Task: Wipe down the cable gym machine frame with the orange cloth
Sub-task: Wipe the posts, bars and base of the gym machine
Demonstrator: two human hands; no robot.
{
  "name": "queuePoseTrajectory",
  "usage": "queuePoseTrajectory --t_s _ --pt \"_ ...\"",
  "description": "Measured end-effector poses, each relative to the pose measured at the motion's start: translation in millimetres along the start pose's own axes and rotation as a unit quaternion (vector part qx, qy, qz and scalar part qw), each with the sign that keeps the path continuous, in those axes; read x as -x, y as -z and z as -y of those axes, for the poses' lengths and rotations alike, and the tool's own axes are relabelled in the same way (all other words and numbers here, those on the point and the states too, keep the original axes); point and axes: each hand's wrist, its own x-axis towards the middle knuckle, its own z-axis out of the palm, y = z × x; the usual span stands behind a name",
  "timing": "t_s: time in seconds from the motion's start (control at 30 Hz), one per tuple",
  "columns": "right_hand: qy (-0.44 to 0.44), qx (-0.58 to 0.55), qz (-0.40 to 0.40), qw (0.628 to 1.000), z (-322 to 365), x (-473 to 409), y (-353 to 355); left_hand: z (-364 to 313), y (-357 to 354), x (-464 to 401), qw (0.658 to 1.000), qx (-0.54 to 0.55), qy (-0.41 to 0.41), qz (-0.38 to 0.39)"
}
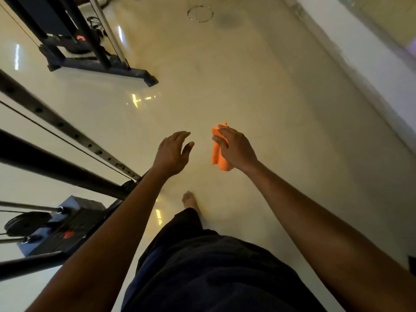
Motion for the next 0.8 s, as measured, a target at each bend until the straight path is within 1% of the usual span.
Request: queuePoseTrajectory --t_s 0.17,0.37,0.5,0.6,0.8 --pt "-0.009 0.016 0.012 1.000 -14 -93 13 16 -3 -95 1.000 0.011 0.004 0.001" --pt "-0.013 0.027 0.027 0.999 -6 -228 27 54 7 -214 0.999 0.038 0.020 0.005" --pt "0.010 0.028 0.050 0.998 4 -320 23 90 23 -286 0.999 0.034 0.038 0.014" --pt "0.022 0.018 0.077 0.997 10 -388 12 115 40 -332 0.997 0.032 0.074 0.008" --pt "0.108 0.021 0.163 0.981 26 -542 -30 173 68 -416 0.983 0.025 0.179 -0.023"
